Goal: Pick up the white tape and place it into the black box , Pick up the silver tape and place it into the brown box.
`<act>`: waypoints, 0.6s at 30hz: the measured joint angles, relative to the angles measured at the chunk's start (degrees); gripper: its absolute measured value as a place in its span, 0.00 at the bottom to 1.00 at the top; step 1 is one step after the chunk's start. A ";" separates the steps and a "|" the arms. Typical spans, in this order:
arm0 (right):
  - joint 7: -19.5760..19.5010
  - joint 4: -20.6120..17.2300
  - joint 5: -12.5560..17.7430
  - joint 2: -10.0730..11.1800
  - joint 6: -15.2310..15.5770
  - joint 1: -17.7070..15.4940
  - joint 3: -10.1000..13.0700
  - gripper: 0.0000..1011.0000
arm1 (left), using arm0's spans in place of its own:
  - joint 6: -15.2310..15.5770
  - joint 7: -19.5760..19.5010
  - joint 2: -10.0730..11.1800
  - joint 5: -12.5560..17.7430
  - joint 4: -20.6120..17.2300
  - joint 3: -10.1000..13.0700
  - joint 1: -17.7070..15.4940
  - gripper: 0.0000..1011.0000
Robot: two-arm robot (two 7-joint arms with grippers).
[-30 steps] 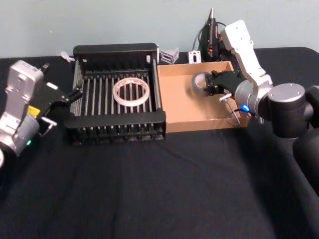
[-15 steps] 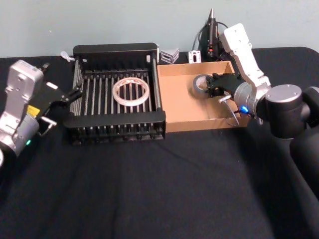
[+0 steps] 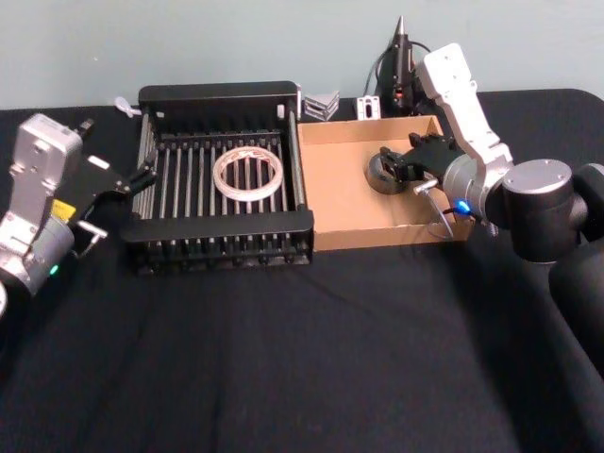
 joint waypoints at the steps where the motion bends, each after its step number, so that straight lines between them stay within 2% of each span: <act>1: 0.01 -0.01 0.02 0.01 0.00 -0.01 0.00 0.54 | 0.00 0.00 0.00 0.00 0.00 0.00 0.00 0.99; 3: 0.02 -0.02 0.03 0.02 0.00 -0.02 0.00 0.58 | 0.00 0.00 0.00 0.00 0.00 0.00 0.00 0.99; 4: 0.03 -0.03 0.04 0.03 0.00 -0.03 0.00 0.64 | 0.00 0.00 0.00 0.00 0.00 0.01 0.00 0.99; 10: 0.04 -0.06 0.08 0.04 0.00 -0.05 0.00 0.83 | 0.00 0.00 0.00 0.00 0.00 0.00 0.00 0.99; 12: 0.04 -0.07 0.10 0.04 0.01 -0.05 0.00 0.86 | 0.00 0.00 0.00 0.00 0.00 0.00 0.00 0.99; 13: 0.04 -0.08 0.10 0.04 0.01 -0.05 0.00 0.91 | 0.00 0.00 0.00 0.00 0.00 0.00 0.00 0.99; 18: 0.04 -0.09 0.12 0.04 0.01 -0.05 0.00 0.99 | 0.00 0.00 0.00 0.00 0.00 0.00 0.00 0.99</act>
